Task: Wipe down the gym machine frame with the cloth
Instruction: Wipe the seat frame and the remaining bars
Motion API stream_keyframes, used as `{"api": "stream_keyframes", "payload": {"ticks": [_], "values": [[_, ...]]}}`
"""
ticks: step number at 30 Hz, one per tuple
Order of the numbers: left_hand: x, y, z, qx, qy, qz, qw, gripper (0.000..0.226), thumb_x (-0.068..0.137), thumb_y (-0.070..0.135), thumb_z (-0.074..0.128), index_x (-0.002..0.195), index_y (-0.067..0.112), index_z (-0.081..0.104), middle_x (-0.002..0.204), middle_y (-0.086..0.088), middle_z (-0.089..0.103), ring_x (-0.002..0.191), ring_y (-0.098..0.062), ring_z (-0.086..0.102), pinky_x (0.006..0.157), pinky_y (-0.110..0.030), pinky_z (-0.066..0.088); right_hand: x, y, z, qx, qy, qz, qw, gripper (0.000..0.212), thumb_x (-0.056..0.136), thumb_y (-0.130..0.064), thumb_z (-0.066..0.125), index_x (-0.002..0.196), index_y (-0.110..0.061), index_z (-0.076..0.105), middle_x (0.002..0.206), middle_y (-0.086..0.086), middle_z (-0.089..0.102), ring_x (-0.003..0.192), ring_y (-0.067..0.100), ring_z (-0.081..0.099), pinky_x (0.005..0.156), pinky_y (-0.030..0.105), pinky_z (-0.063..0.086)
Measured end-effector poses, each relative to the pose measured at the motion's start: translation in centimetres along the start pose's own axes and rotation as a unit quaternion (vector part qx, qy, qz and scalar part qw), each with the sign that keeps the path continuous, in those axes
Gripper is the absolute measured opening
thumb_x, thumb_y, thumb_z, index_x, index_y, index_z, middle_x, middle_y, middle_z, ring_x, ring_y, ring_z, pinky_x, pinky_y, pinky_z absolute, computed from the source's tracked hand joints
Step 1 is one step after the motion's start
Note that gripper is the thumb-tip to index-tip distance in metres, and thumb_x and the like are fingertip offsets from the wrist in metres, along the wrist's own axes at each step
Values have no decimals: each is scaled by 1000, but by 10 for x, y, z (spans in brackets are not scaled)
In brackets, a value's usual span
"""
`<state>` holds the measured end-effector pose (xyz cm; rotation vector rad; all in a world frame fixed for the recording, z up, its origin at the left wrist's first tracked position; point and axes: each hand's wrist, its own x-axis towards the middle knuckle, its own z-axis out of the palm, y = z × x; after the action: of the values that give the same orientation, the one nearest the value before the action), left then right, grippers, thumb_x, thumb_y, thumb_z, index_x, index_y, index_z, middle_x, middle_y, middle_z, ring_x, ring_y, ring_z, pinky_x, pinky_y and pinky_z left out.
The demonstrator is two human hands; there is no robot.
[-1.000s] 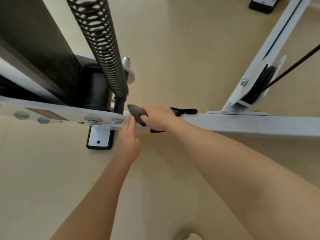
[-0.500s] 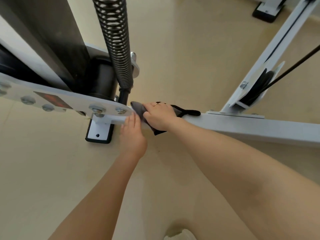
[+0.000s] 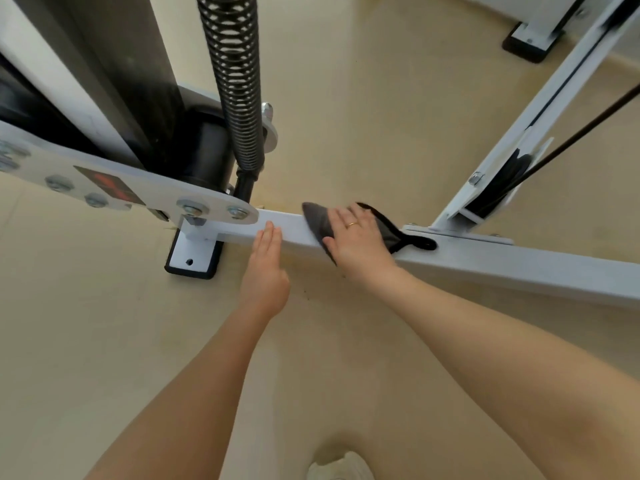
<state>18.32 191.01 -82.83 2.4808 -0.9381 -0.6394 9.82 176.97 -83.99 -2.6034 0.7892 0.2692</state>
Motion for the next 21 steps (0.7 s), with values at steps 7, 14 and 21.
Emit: {"api": "stream_keyframes", "payload": {"ticks": [7,14,21], "values": [[-1,1,5,-117,18,-45,992,77,80,-8,39,148,13,8,156,-2,3,142,-10,1,107,-17,1,-9,-16,19,-51,-14,-180,982,56,100,-38,34,149,-28,10,157,3,-6,144,23,-8,113,36,-11],[-3,22,8,24,-2,-10,1000,73,82,1,44,147,11,12,156,-8,-3,143,-19,-4,115,-33,0,-71,71,-5,-103,72,-224,967,65,52,22,72,111,-4,67,130,21,53,115,45,52,94,57,36],[-12,44,23,73,-40,52,995,72,82,-3,40,147,13,13,156,-6,-1,143,-17,-2,115,-32,0,-62,65,-17,-185,94,-237,949,62,73,-1,26,122,-13,62,131,9,56,117,29,56,94,42,46]]}}
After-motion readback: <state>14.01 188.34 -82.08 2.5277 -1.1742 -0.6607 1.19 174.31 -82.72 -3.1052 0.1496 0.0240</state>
